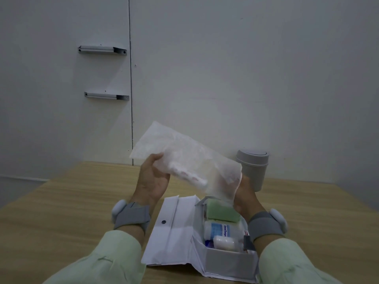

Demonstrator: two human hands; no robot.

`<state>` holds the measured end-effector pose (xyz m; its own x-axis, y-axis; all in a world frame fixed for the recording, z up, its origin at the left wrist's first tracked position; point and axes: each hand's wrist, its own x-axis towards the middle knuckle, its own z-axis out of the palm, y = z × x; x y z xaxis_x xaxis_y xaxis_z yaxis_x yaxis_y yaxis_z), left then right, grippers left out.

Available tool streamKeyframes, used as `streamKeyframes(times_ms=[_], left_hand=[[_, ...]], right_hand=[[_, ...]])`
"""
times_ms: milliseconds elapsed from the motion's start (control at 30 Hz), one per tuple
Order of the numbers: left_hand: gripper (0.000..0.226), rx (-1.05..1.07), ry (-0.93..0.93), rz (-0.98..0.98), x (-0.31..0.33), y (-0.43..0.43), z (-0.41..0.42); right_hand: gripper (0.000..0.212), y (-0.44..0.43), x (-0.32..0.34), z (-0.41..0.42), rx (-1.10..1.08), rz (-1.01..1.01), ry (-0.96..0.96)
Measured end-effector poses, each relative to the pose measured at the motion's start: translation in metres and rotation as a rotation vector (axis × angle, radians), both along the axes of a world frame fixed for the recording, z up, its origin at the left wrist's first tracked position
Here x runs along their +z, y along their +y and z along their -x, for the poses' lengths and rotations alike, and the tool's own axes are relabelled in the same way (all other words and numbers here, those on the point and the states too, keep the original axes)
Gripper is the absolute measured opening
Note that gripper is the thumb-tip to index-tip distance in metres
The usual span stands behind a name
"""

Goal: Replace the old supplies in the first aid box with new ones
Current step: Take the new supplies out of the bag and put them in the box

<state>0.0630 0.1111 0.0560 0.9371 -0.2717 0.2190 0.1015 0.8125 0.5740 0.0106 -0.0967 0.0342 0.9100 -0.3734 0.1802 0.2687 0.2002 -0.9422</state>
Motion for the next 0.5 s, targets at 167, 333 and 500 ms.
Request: streamKeyframes(times_ms=[167,333,500], left_hand=[[0.044,-0.129,0.055,-0.283,-0.014,-0.012,0.009],[0.012,-0.175,0.169,-0.316,-0.026,-0.023,0.010],[0.007,-0.061,0.210,-0.270,-0.022,-0.026,-0.001]], right_hand=[[0.028,0.001,0.000,0.000,0.070,-0.051,0.010],[0.023,0.002,0.007,0.011,0.068,0.081,-0.020],[0.007,-0.003,0.011,0.016,0.198,0.186,0.154]])
